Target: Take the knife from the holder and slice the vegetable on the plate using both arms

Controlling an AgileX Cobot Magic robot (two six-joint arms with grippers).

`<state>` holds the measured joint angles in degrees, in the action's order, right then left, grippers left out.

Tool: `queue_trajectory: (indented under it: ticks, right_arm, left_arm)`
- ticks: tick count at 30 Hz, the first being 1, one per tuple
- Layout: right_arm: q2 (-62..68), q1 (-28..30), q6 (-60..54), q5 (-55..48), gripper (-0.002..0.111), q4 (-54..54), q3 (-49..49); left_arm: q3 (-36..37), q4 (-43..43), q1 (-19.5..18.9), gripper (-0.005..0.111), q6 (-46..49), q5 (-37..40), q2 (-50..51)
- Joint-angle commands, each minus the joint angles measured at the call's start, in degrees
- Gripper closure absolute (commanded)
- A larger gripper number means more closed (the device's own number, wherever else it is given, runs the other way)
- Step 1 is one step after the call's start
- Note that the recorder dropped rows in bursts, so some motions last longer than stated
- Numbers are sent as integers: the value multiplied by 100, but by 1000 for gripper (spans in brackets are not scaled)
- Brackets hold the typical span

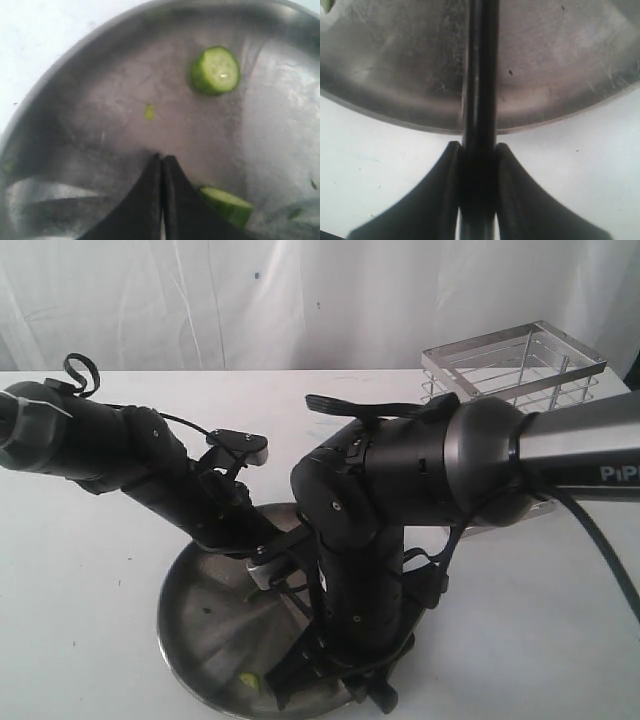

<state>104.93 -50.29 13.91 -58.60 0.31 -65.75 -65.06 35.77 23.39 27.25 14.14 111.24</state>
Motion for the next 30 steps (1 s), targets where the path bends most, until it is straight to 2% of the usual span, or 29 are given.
queue_trajectory:
  ticks: [1, 13, 23, 30]
  right_arm:
    - [-25, 5, 39, 170, 108, 16, -3]
    - [37, 5, 39, 490, 108, 16, 195]
    - [61, 5, -192, 333, 108, 212, 197]
    - [209, 5, -406, 333, 108, 481, 208]
  left_arm:
    - [334, -72, 3, 107, 19, 47, 371]
    - [266, -48, 3, 107, 19, 132, 470]
    - [193, -48, -5, 107, 19, 216, -580]
    - [205, -90, -5, 107, 19, 601, -884]
